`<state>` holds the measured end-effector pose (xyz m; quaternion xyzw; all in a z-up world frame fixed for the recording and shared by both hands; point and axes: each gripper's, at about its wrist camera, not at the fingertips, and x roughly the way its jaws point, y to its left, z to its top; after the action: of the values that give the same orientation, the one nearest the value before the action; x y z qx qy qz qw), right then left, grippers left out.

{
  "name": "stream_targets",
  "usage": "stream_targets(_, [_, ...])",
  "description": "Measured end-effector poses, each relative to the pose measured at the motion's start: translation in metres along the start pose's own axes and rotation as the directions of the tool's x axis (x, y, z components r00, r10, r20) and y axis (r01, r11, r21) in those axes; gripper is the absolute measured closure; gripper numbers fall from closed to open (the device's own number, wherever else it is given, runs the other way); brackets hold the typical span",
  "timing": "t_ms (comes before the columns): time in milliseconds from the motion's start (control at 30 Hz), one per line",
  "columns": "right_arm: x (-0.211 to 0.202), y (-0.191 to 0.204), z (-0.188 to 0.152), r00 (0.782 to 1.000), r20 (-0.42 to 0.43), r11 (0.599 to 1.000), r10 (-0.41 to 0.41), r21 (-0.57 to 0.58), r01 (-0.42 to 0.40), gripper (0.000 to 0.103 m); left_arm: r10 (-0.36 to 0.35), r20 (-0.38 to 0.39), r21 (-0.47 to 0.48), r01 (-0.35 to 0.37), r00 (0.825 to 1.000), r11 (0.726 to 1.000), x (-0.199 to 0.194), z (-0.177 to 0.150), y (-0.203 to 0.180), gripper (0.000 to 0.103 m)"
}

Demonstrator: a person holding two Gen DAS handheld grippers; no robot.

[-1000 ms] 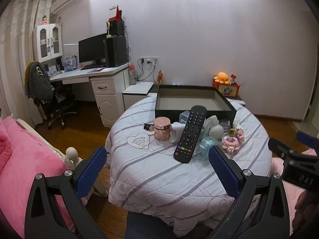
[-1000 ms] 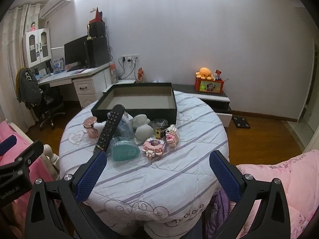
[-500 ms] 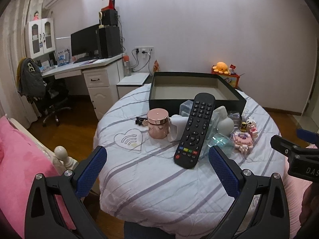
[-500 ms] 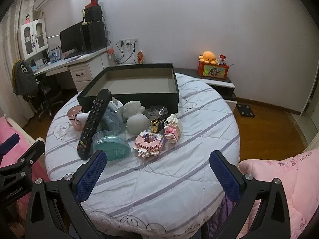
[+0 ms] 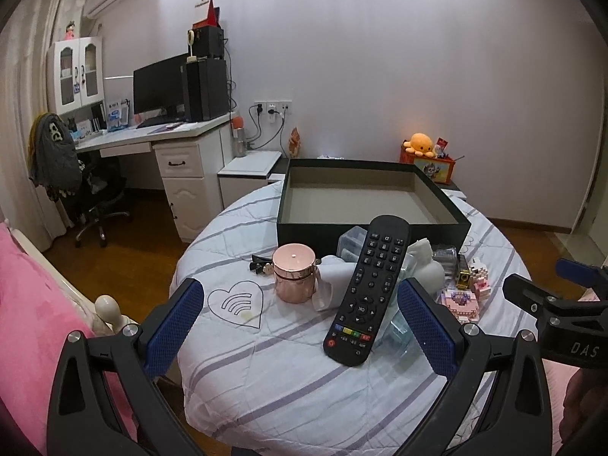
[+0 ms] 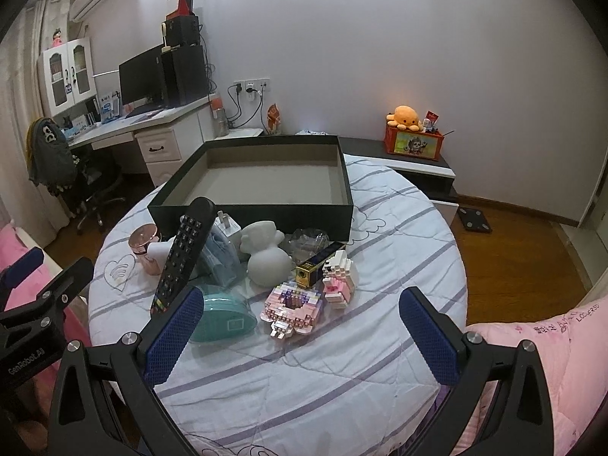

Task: Organize rigid objects
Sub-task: 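Move the left tool to the black remote while the right tool approaches the pink block donut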

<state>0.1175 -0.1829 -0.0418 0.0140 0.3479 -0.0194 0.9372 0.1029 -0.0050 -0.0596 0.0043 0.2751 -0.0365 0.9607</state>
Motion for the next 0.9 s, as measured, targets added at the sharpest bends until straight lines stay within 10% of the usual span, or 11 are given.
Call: stream_targets(900, [0.113, -0.021, -0.020, 0.958, -0.255, 0.983, 0.131, 0.156, -0.093, 0.026, -0.096, -0.195, 0.096, 0.117, 0.976, 0.989, 0.107, -0.036, -0.020, 0.000])
